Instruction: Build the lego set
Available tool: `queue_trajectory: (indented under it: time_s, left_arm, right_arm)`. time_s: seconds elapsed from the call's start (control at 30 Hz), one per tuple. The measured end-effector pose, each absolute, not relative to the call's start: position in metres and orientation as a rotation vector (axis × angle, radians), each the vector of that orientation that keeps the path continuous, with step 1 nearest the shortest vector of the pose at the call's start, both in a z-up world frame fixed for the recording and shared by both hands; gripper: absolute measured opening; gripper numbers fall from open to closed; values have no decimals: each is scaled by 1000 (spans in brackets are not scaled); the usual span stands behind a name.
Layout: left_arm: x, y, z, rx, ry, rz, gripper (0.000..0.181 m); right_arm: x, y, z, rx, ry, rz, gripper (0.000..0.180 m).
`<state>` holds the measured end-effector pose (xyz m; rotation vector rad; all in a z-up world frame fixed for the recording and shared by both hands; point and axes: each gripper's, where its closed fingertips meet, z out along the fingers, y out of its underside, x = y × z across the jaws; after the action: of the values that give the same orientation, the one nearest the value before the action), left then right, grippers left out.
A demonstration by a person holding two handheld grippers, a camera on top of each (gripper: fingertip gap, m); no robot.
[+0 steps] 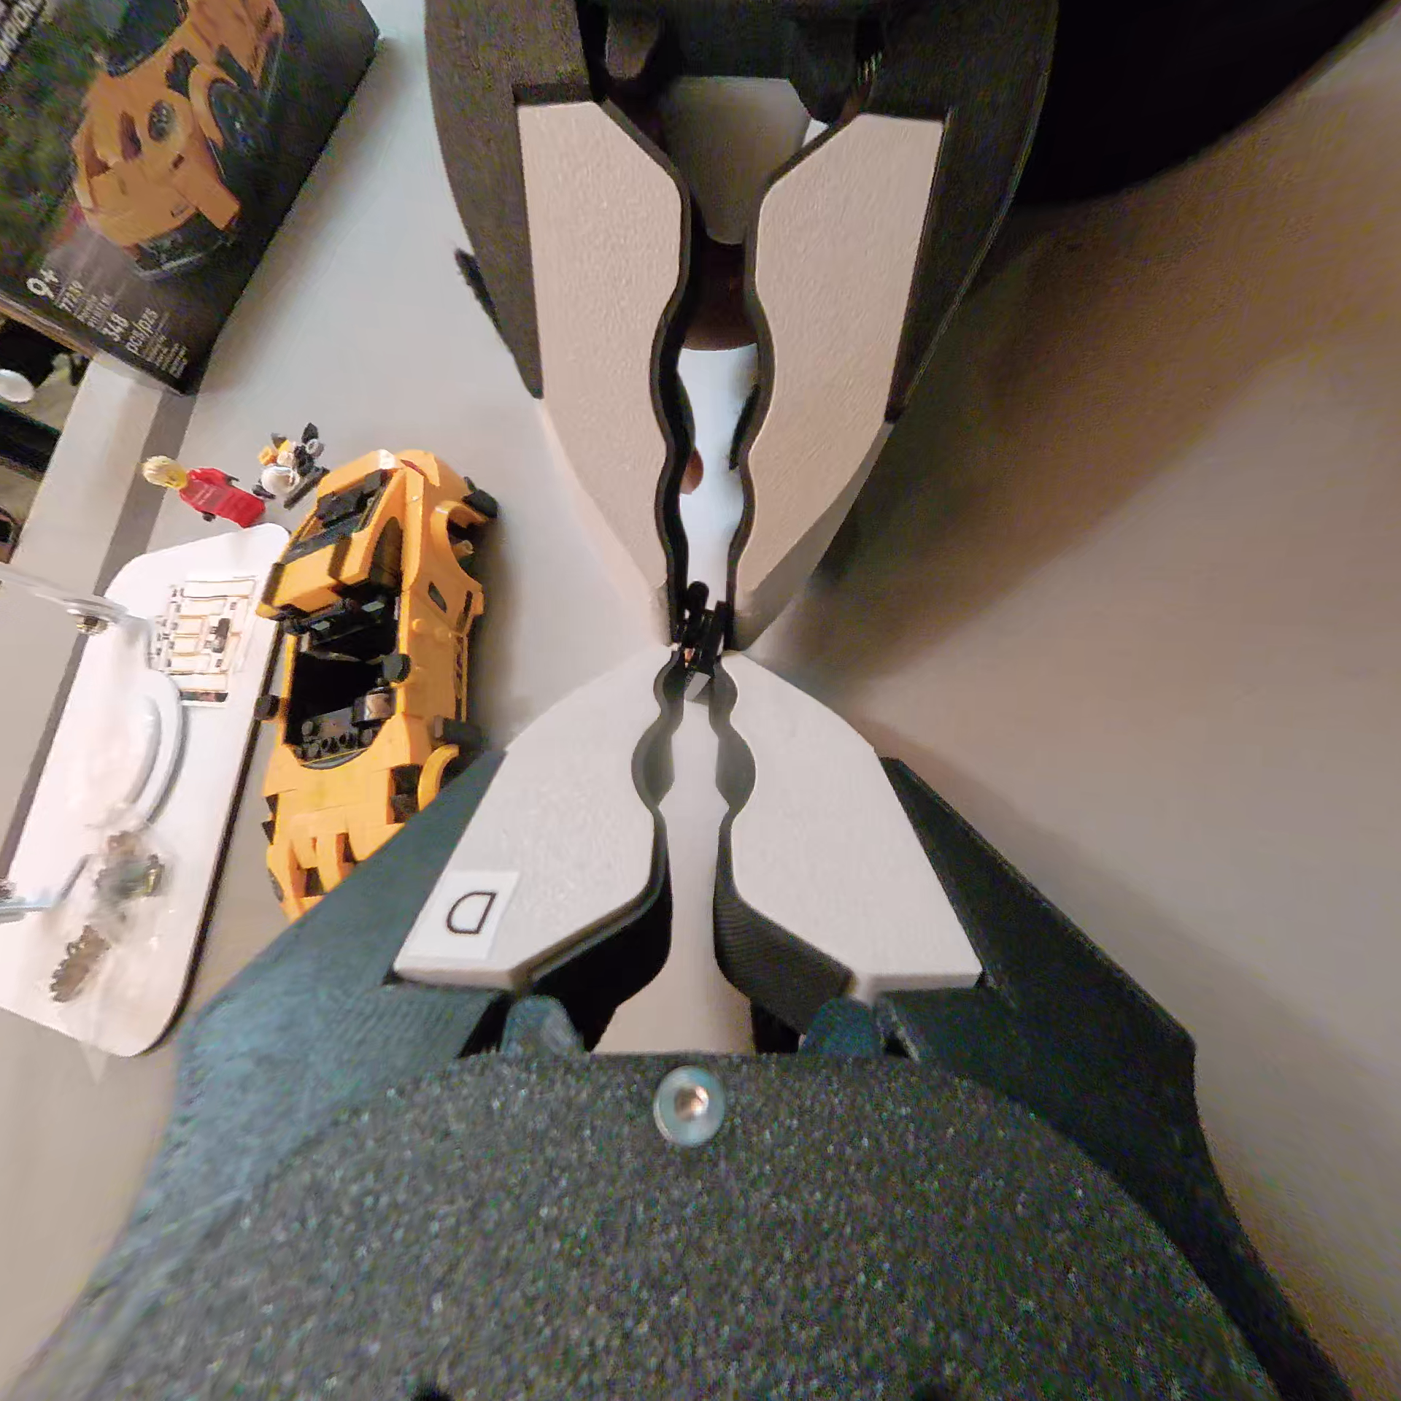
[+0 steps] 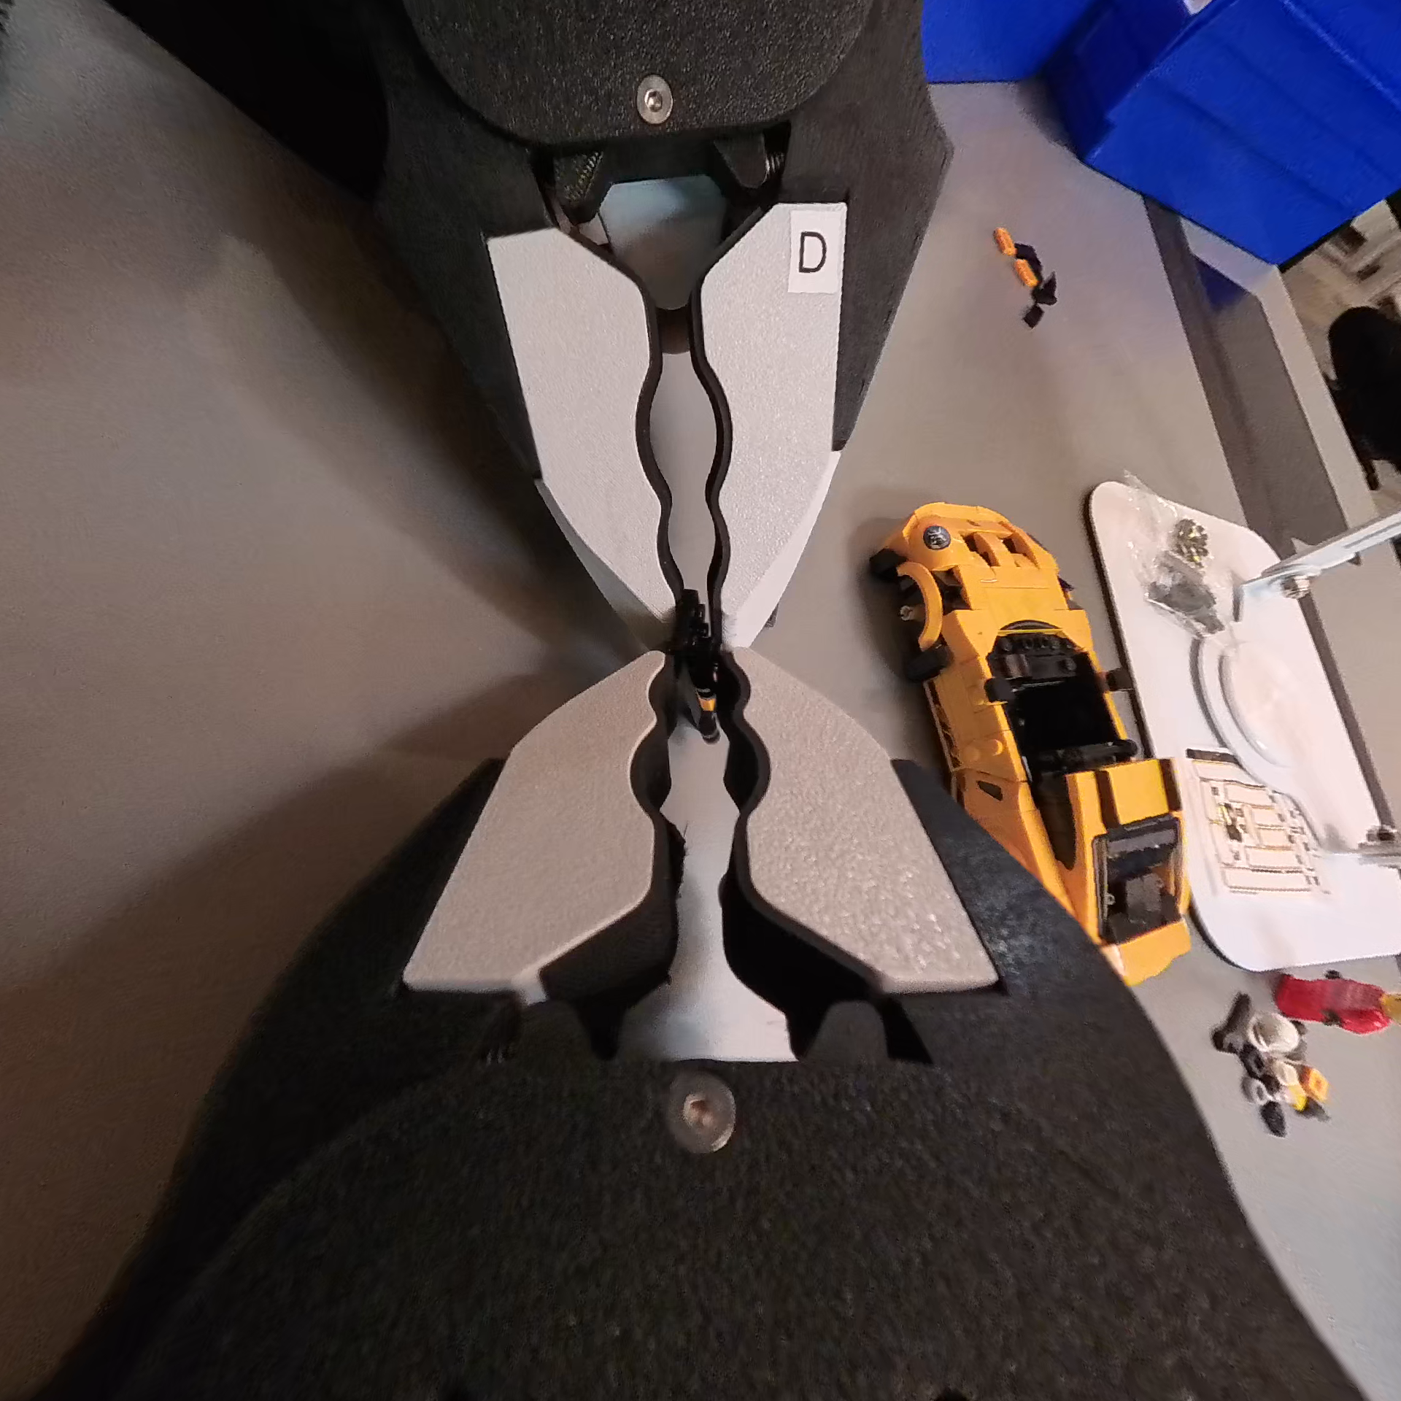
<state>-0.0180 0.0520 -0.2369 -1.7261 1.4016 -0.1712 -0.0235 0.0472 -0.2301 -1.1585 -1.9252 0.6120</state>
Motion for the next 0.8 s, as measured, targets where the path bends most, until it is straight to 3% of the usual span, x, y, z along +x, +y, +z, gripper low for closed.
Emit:
queue_trajectory:
  time_s: [0.8]
  left_arm:
    - [0,28,-208,-1813,1340,-599,6]
  right_arm:
    - [-8,26,-201,-1307,-1947,729,9]
